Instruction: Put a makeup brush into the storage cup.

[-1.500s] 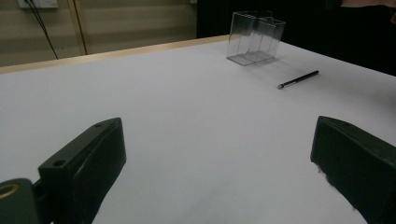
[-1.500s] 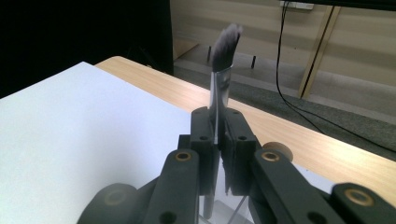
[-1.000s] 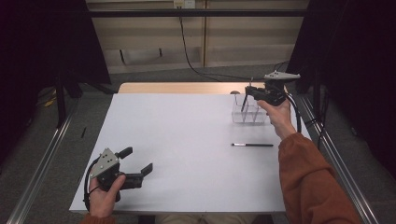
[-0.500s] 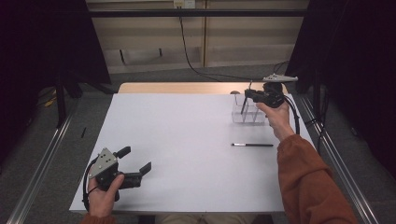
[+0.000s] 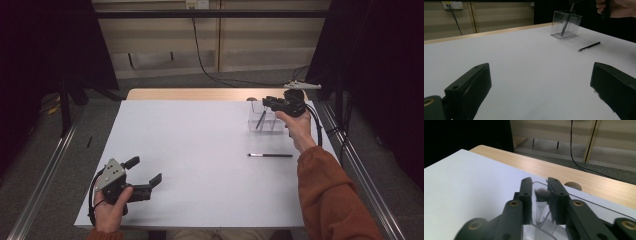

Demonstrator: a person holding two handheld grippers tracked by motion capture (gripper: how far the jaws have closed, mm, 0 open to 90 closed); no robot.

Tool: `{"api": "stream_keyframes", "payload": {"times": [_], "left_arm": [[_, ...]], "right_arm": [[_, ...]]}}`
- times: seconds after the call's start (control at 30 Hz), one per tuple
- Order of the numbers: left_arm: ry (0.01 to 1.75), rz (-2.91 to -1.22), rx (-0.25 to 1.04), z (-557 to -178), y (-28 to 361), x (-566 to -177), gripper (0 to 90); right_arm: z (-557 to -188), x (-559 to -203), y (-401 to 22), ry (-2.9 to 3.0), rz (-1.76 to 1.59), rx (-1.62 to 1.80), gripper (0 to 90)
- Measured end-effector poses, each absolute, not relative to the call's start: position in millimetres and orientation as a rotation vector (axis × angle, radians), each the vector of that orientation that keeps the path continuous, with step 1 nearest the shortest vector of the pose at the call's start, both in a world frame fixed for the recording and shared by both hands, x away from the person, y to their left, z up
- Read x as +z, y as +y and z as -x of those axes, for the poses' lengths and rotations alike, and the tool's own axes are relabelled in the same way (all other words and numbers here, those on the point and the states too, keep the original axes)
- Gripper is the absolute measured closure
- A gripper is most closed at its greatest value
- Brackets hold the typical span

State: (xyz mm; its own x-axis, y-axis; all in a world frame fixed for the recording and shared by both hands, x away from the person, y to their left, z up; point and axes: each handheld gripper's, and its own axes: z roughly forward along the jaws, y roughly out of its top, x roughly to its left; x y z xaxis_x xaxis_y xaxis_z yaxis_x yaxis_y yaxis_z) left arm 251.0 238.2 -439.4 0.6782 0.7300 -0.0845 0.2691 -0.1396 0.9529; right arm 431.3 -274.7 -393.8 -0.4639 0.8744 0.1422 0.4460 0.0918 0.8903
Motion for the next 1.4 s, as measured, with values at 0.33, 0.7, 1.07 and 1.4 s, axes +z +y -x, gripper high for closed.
{"api": "stream_keyframes", "payload": {"times": [0.33,0.7,1.07,1.4], "left_arm": [[0.814,-1.711,0.486,-251,238,-439,3.4],[0.825,-1.685,0.490,-250,241,-439,3.4],[0.814,-1.688,0.490,-248,240,-438,3.3],[0.811,-1.693,0.491,-248,241,-437,3.4]], "right_arm": [[-422,-397,-282,1.915,-1.301,1.377,41.9],[-403,-393,-285,1.908,-1.238,1.430,21.0],[-380,-395,-291,1.872,-1.240,1.479,5.8],[-365,-402,-295,1.891,-1.246,1.492,3.4]]}}
